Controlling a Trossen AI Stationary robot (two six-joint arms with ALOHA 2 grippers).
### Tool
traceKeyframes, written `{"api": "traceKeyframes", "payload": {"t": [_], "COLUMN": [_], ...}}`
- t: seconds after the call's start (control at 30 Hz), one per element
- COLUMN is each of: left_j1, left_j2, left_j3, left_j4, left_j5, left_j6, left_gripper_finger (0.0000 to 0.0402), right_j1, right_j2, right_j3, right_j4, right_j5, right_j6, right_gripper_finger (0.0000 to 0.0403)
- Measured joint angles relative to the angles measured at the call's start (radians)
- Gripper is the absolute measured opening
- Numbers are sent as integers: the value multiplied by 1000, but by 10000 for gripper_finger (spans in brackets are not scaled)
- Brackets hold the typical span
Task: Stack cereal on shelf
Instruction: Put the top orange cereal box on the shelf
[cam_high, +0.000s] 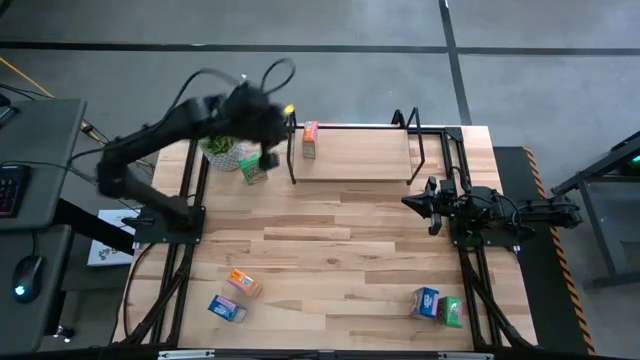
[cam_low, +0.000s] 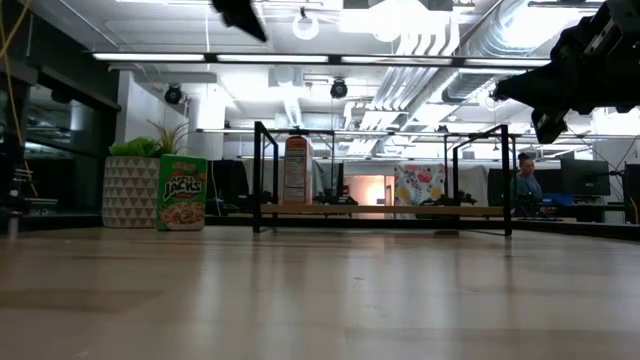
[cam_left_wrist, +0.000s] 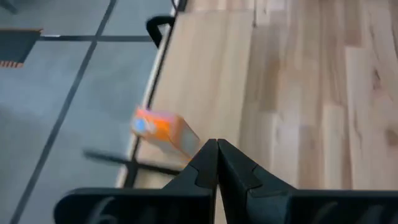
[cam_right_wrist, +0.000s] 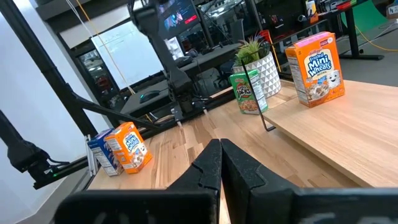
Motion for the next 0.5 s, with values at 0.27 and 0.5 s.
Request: {"api": "traceKeyframes", "payload": {"t": [0.27,0.5], "left_j1": [-141,-112], "left_j2": [-355,-375], "left_j3": [-483,-542], "left_j4": [210,187], "left_j5": [-275,-377], "left_j6": [-94,-208], "left_gripper_finger": [0,55], "right_j1": [0,0], "right_j2": [0,0], "right_j3": [0,0], "right_j4": [0,0], "right_j5": [0,0], "right_j6": [0,0], "right_gripper_finger": [0,0]}}
